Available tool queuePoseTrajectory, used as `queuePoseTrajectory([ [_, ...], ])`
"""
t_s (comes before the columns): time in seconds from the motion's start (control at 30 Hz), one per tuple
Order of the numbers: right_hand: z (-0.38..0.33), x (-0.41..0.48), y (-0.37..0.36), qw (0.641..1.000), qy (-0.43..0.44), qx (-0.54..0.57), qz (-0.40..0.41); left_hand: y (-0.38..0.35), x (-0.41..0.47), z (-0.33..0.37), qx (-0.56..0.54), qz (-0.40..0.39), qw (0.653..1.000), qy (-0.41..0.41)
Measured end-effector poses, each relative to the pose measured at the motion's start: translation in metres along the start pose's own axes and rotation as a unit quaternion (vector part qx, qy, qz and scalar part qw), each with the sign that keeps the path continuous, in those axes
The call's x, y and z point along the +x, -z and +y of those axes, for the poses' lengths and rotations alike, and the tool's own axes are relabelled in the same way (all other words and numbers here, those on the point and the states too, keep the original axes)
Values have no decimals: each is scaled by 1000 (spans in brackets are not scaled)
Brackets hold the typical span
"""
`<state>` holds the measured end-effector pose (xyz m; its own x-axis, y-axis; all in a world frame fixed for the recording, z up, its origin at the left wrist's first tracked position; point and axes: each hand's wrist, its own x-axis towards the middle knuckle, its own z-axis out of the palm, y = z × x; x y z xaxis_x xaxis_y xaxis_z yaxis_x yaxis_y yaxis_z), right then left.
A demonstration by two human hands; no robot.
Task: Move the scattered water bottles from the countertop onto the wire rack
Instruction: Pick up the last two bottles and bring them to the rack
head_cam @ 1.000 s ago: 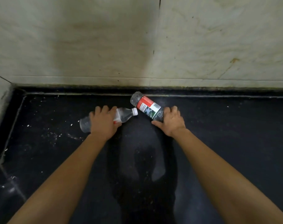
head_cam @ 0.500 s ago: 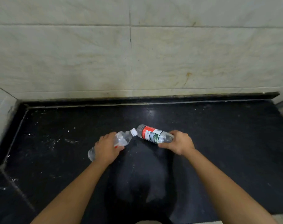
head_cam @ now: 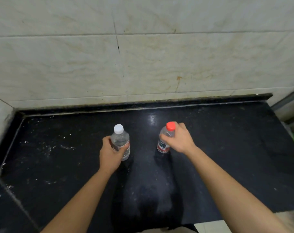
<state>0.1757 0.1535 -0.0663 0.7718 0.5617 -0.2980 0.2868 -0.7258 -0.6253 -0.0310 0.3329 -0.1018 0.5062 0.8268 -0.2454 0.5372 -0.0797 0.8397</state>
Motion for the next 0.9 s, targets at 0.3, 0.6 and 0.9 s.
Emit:
queuePoseTrajectory([
  [0.3,33,0,-45,971,-99,215,15,18,22,-11,-54,-16,997,52],
  [0.6,26,-14,-20,917,-119,365,105,7,54,24,-265,-123,948,123],
  [0.9,47,-74,56,804,-160,565,97,-81,8,111,-316,-319,889,92],
])
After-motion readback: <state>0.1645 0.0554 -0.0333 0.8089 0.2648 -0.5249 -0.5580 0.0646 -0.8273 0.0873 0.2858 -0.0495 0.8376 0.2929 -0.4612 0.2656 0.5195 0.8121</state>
